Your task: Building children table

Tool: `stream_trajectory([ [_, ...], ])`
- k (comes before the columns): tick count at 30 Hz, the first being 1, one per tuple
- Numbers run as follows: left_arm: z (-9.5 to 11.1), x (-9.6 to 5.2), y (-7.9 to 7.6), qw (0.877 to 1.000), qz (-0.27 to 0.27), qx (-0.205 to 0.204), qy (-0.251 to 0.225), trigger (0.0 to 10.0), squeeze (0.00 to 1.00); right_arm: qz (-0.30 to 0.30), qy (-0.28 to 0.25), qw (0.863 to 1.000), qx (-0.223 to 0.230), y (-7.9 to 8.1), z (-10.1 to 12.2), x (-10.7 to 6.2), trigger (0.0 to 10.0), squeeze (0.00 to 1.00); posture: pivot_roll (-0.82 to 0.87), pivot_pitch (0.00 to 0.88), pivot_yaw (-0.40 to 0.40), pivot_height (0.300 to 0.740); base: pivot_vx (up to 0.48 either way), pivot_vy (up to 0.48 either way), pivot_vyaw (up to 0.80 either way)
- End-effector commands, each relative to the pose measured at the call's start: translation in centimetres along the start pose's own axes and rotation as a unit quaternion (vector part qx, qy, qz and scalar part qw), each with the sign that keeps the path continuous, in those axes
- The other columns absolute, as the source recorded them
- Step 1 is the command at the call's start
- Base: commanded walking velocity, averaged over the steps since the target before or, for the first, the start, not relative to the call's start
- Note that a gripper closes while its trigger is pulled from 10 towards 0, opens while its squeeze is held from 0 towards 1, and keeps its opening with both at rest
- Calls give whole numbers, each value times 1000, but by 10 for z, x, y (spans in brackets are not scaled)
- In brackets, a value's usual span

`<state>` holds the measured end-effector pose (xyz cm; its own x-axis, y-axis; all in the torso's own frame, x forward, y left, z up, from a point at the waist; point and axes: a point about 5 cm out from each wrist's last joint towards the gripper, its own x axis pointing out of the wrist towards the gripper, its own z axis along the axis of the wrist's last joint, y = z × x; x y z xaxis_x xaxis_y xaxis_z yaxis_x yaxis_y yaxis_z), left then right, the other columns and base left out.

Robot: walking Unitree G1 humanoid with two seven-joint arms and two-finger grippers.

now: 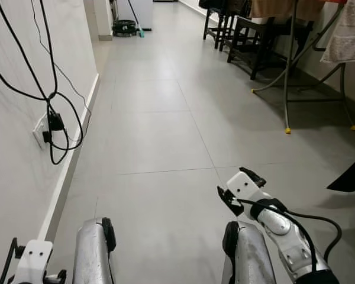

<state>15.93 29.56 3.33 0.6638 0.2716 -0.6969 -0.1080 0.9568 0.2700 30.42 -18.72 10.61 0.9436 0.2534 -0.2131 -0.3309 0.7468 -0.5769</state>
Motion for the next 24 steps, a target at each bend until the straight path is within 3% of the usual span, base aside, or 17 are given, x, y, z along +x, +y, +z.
stream_trajectory([
  [1,-7,0,6,1000,9,0,18,10000,0,1,5,1000,8,-2,-3,0,10000,0,116,0,-52,300,0,0,0],
  [5,-29,10,16,996,13,-65,67,10000,0,-4,2,1000,9,-12,2,2,10000,0,103,0,-47,300,0,0,0],
  [9,-35,14,12,993,-1,-88,83,10000,0,-6,-7,1000,2,-18,8,4,10000,0,92,0,-44,300,0,0,0],
  [10,-34,18,5,992,-19,-91,86,10000,0,-5,-12,1000,-4,-26,14,5,10000,0,81,0,-43,300,0,0,0],
  [18,-40,17,-5,991,-45,-75,98,10000,0,3,-15,1000,-8,-47,23,2,10000,0,38,0,-55,300,0,0,0],
  [24,-56,9,1,989,-42,-62,125,10000,0,17,-15,1000,8,-62,31,1,10000,0,11,26,-77,300,0,0,0],
])
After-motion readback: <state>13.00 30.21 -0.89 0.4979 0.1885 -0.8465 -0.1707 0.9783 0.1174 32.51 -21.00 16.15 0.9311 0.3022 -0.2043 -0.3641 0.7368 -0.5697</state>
